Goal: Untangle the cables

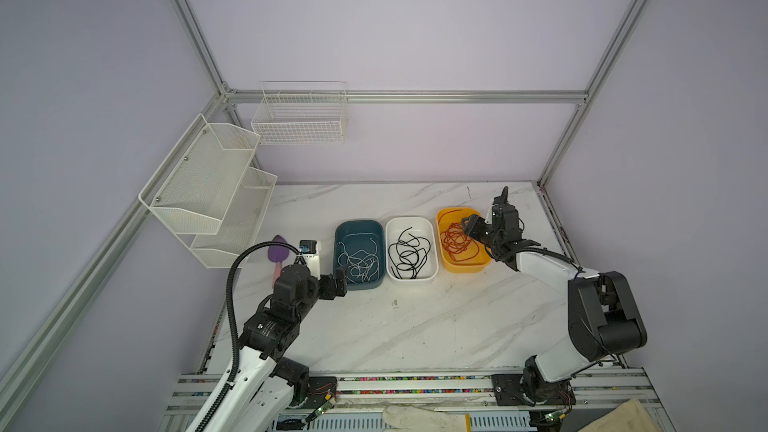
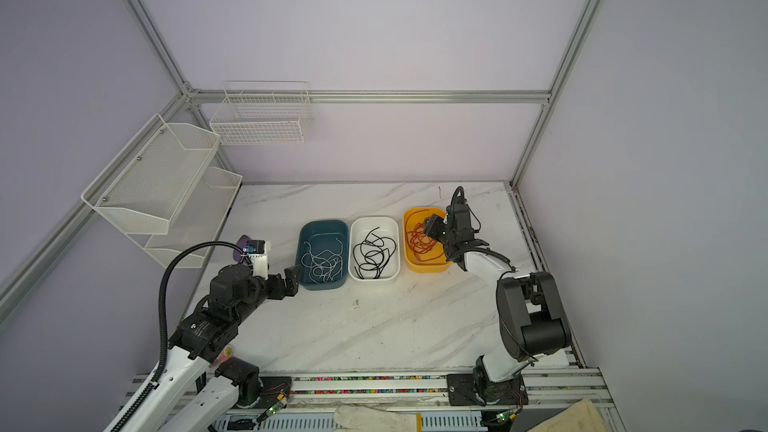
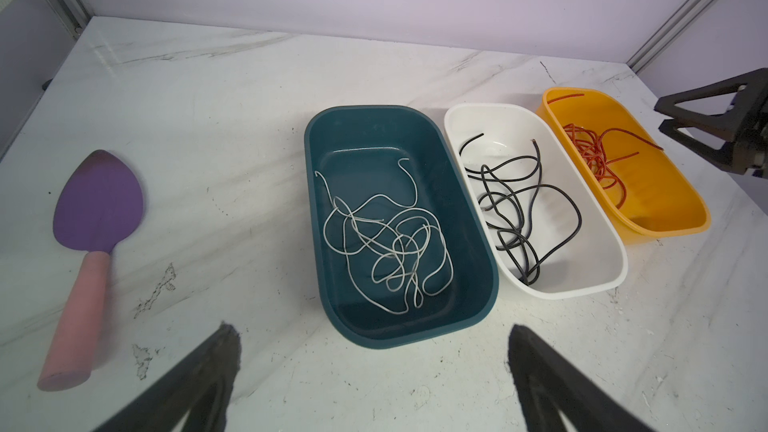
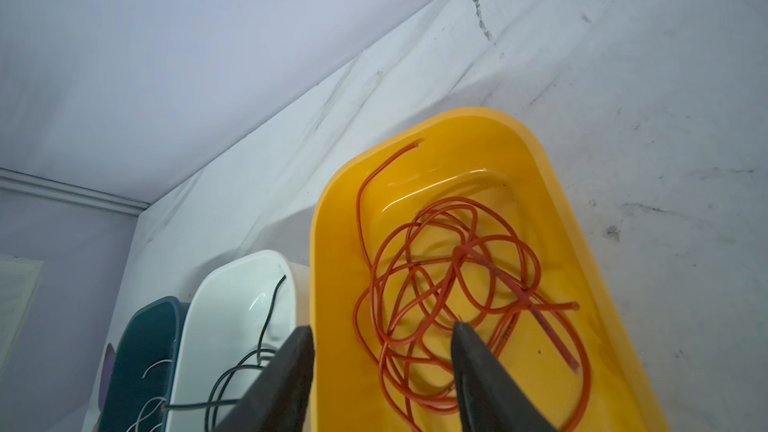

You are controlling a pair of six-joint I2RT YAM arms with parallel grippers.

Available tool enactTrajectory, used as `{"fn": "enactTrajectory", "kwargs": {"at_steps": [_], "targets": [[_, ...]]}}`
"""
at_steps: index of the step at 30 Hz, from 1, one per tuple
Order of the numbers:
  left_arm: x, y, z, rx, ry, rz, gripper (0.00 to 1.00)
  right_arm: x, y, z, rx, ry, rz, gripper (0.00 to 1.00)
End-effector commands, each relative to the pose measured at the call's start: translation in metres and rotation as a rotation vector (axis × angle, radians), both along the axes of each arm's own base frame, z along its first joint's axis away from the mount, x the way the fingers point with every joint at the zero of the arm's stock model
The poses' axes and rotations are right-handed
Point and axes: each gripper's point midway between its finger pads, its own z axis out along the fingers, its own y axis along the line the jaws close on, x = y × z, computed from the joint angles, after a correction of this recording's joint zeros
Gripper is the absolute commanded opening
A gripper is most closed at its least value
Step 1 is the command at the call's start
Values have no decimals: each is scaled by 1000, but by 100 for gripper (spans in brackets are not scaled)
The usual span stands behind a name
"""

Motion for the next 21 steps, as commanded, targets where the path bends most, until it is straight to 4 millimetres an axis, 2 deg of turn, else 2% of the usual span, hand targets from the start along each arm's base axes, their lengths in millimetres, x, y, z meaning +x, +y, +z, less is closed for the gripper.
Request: {"fn": "enactTrajectory", "kwargs": {"at_steps": [1, 6, 11, 14, 16, 19, 21], "targets": [[0, -4, -10, -8, 0, -14, 100, -17, -8, 10, -31, 6, -3, 58], [1, -3, -10, -6, 0, -12, 100, -38, -21, 67, -48, -110, -38, 64], [1, 4, -6, 2, -15, 28, 100, -61, -32, 116, -43, -227, -67, 77], [1, 18, -2, -1, -31, 115, 100, -77, -45, 135, -63, -310, -119, 86], [2, 21, 3, -24, -49, 140, 100, -87, -52, 145, -76, -380, -137, 97], [4, 17, 8, -49, -49, 132, 100, -99, -67, 155, -112, -440, -196, 98], [6, 24, 4, -69, -30, 194, 100, -106, -76, 160, -134, -463, -238, 98]]}}
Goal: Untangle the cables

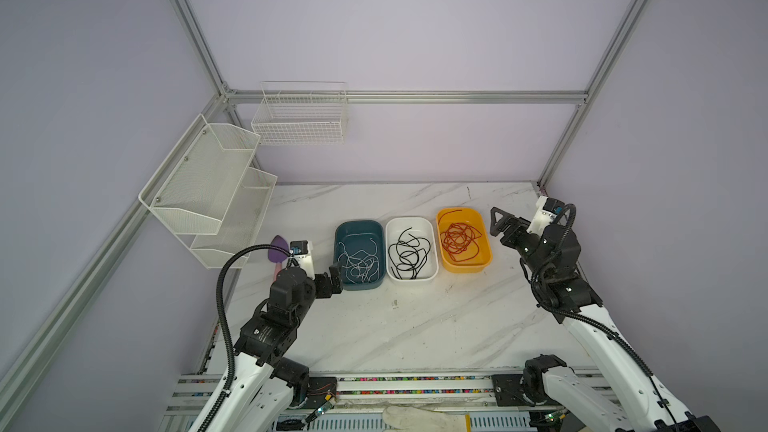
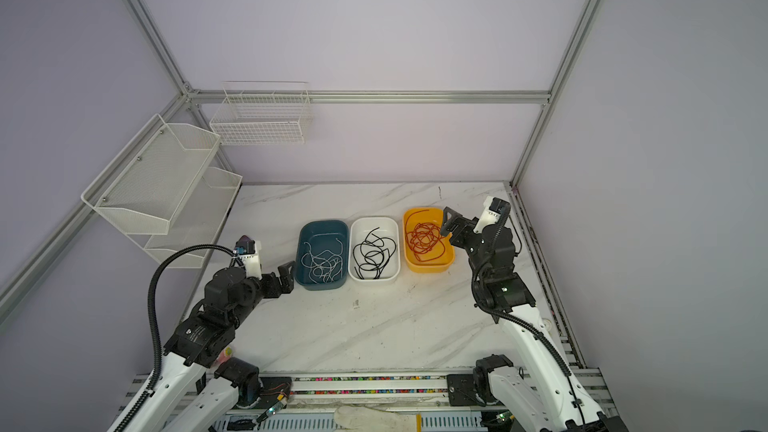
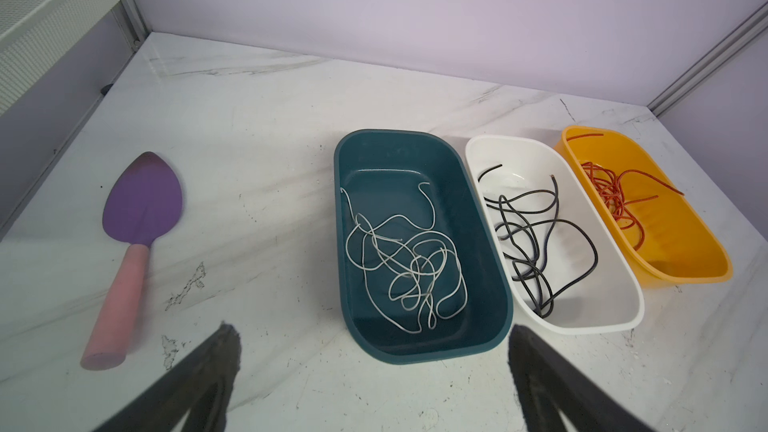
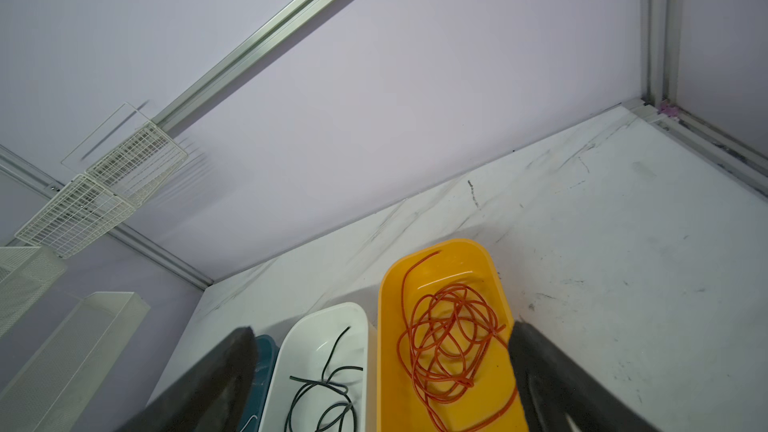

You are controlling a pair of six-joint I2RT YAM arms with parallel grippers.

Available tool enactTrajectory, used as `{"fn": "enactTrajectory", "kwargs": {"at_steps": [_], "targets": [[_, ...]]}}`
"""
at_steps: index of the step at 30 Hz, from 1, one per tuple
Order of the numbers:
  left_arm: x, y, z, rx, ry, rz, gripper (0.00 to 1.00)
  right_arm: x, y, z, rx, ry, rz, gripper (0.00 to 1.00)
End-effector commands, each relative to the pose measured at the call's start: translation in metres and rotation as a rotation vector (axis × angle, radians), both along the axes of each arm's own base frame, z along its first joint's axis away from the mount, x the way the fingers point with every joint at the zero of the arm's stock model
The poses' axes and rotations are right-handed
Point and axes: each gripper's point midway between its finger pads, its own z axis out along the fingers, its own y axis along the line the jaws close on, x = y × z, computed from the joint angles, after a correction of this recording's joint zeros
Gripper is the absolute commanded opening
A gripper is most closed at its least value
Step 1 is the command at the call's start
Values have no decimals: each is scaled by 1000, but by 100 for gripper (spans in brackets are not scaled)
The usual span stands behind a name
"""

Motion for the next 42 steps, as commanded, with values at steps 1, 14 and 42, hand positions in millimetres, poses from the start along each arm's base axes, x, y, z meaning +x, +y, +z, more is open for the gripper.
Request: {"fn": "enactTrajectory", "kwargs": {"at_steps": [1, 14, 42], "targets": [[6, 10, -6, -45, 8, 103, 100, -6, -25, 8, -42, -51, -129, 98], [30, 37, -31, 158, -86, 218, 100, -19, -76, -14, -72, -165, -418, 98], [125, 102, -73, 347, -187, 370, 100, -2, -92, -59, -241, -229, -544, 97]]}}
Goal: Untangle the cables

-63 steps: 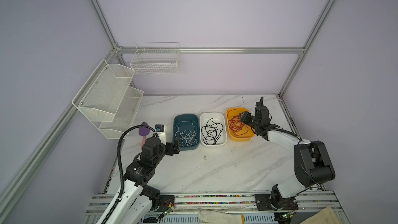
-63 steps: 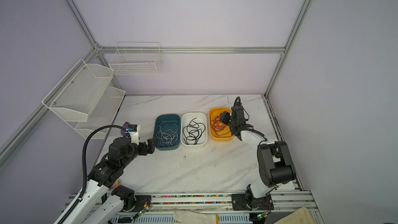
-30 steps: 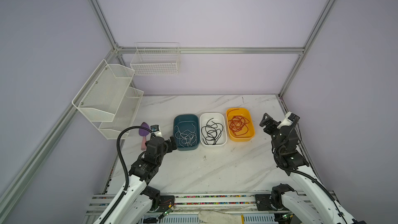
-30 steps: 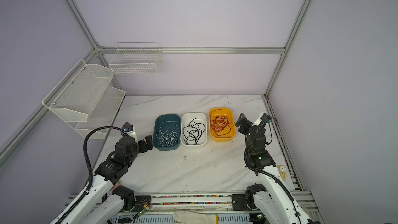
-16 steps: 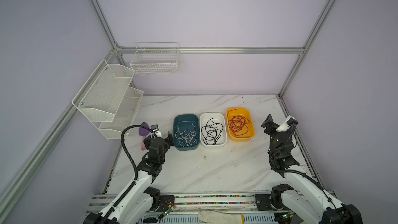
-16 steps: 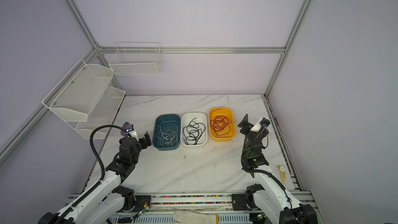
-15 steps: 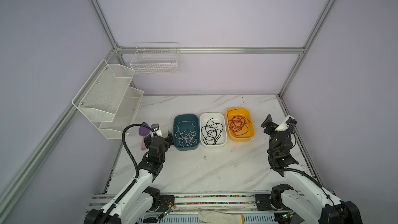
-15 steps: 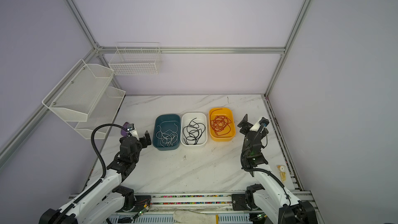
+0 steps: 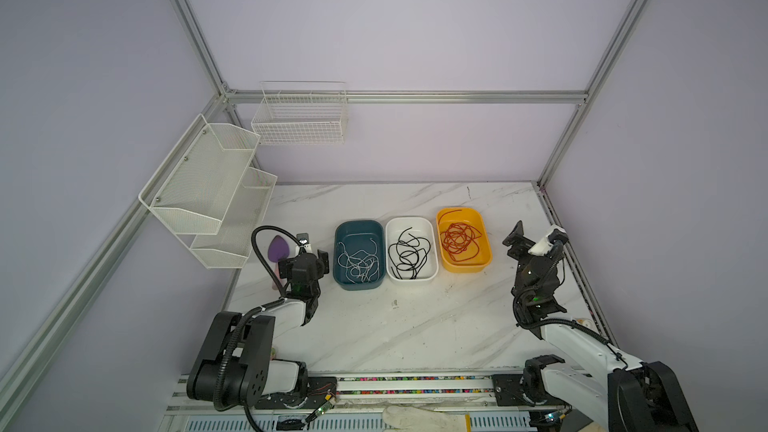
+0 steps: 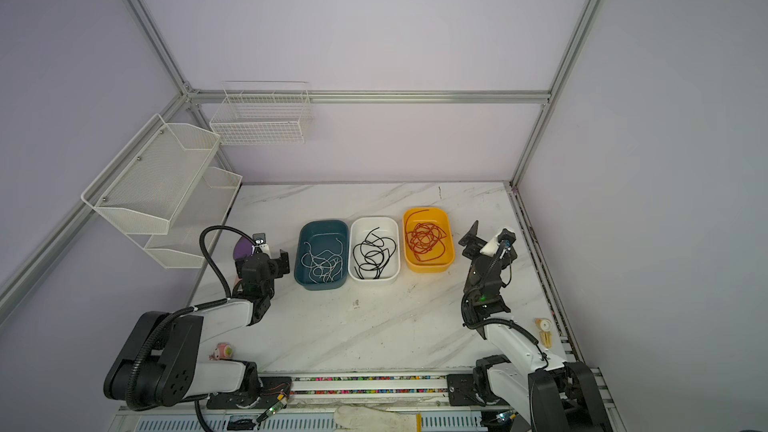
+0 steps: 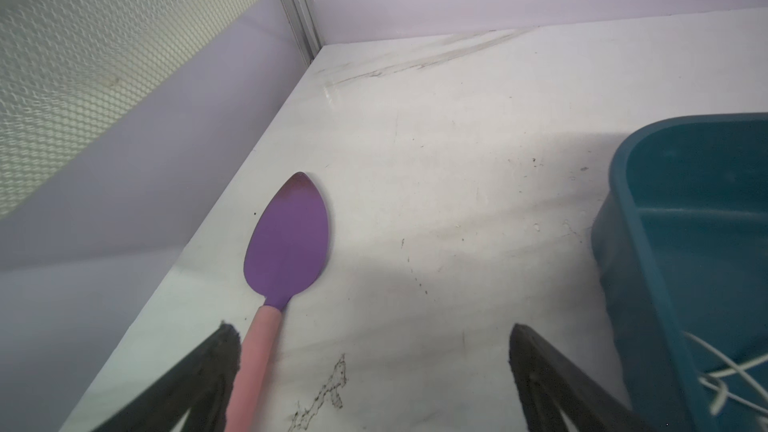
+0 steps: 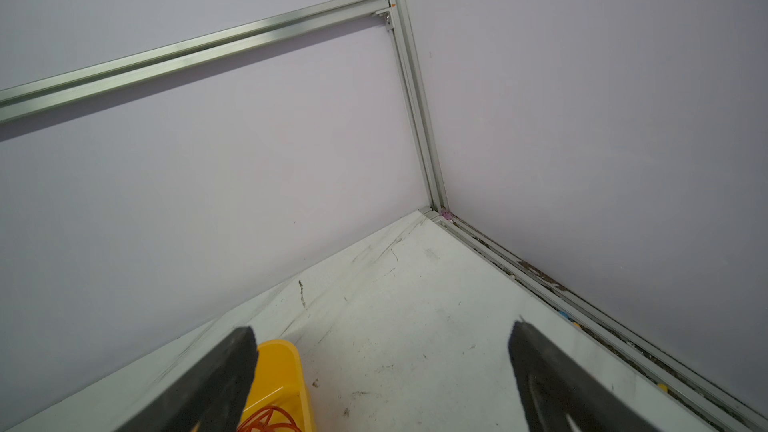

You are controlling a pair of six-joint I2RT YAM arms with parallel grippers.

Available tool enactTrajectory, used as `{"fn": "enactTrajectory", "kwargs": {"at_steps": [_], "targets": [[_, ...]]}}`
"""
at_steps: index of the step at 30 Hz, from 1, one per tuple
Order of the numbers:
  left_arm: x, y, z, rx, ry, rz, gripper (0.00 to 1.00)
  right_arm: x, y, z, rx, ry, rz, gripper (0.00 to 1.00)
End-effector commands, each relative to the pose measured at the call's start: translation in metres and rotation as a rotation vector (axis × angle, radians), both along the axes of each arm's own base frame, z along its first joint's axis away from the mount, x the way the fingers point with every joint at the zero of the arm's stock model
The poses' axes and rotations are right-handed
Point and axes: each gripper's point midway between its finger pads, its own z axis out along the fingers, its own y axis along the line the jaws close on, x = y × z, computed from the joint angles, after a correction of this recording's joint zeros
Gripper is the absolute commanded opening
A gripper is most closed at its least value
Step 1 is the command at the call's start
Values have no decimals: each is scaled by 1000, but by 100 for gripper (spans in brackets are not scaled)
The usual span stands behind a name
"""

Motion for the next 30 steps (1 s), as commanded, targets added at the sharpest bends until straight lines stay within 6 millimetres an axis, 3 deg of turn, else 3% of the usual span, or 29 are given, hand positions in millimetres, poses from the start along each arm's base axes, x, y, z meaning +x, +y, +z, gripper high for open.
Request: {"fn": "enactTrajectory", "kwargs": {"at_steps": [1, 2, 6, 19, 25, 30], "targets": [[21, 3, 38, -53, -186, -10, 100, -2, -4, 7, 0, -50, -18, 98], [23, 4, 25, -61, -164, -6, 100, -1, -5, 4, 0, -43, -21, 98], [31, -3, 9, -65, -140, -55, 100, 3, -6, -4, 1, -30, -27, 97], [34, -4, 10, -61, -158, -88, 100, 27, -8, -31, -67, -1, -31, 98], [34, -4, 10, -56, -162, -91, 100, 56, 8, -58, -159, 57, 48, 98], [34, -4, 10, -56, -160, -91, 100, 65, 19, -80, -206, 64, 110, 98]]}}
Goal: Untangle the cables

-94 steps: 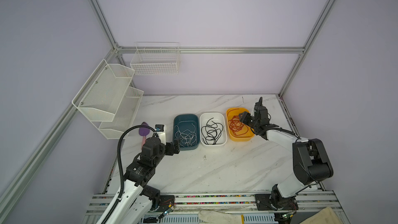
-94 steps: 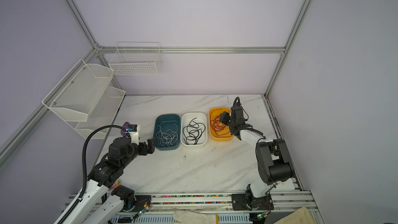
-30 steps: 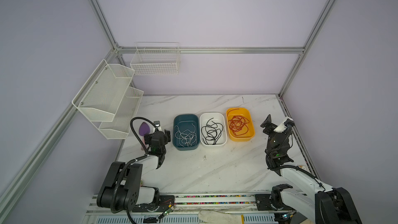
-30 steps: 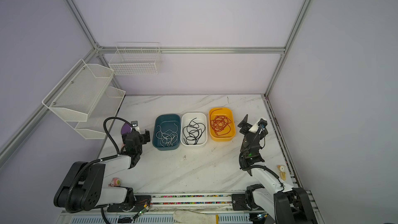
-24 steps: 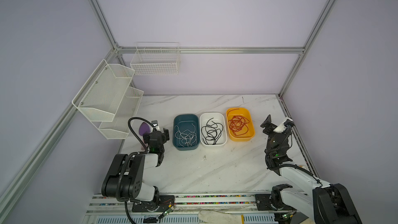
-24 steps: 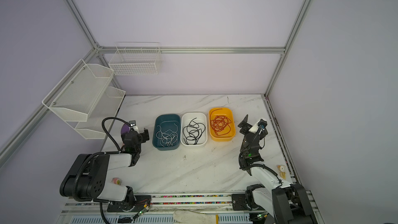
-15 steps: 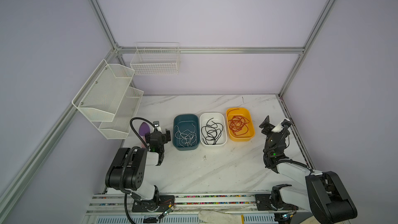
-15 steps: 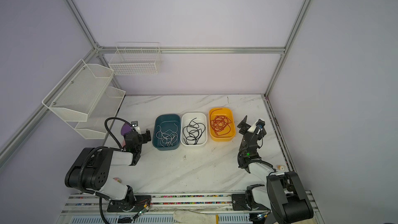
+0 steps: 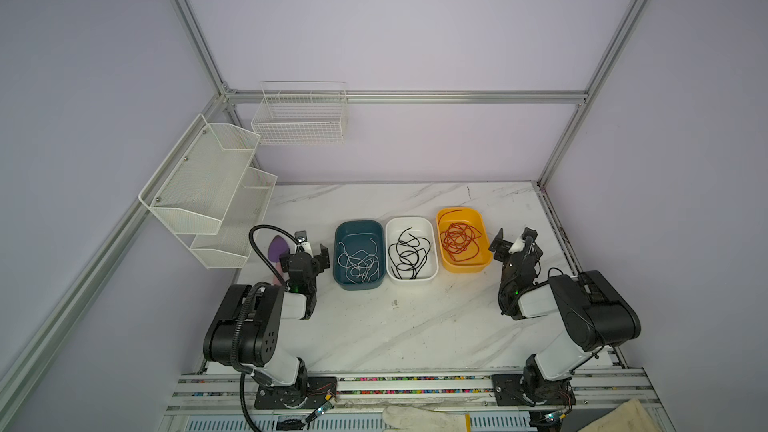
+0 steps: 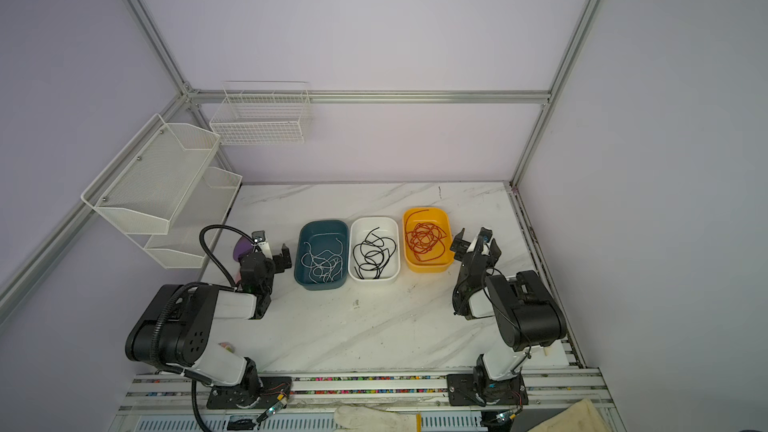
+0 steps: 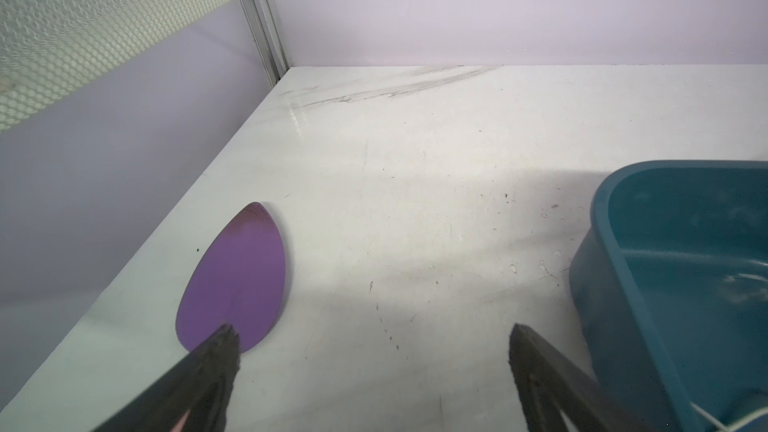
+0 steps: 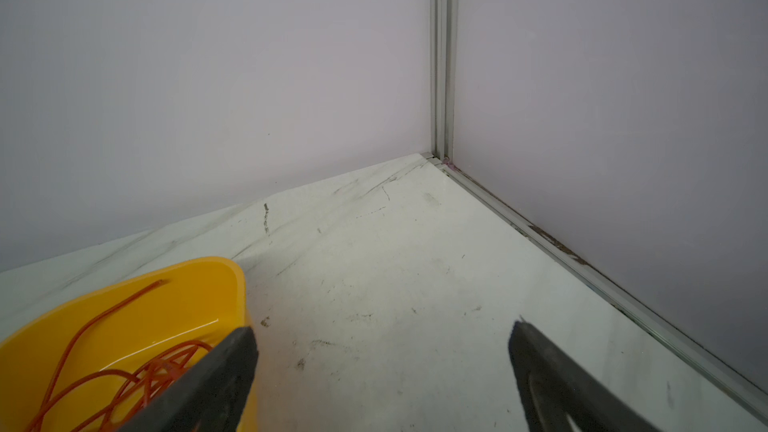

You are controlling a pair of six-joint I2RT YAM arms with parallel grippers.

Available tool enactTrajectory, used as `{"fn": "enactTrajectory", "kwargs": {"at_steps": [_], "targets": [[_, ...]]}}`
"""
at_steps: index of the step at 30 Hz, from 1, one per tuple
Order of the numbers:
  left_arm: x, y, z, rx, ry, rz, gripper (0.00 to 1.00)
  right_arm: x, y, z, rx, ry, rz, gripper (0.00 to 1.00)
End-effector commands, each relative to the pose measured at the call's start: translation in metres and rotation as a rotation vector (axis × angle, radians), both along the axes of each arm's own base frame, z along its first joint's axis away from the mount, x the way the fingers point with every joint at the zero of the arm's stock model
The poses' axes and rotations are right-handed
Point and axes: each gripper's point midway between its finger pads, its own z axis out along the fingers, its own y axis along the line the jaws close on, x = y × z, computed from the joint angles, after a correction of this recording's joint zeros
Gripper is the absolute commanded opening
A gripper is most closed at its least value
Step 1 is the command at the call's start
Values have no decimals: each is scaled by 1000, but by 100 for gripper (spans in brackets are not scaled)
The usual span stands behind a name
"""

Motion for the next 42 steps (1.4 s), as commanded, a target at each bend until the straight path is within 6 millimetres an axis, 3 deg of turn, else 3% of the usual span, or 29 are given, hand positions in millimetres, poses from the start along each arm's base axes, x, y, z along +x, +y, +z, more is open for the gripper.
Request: {"fn": "enactTrajectory", "kwargs": {"at_steps": [1, 5, 8, 42], "targets": [[8, 1, 19, 9, -71, -2, 100, 8, 10, 18, -48, -112, 72, 98], [8, 2, 19, 9, -71, -1, 100, 33, 22, 3, -48, -8, 135, 98], [8, 1, 19, 10, -72, -2, 100, 39, 16, 0, -37, 5, 130, 98], [7, 2, 18, 10, -72, 0, 100, 41, 17, 0, -39, 3, 145, 97]]}}
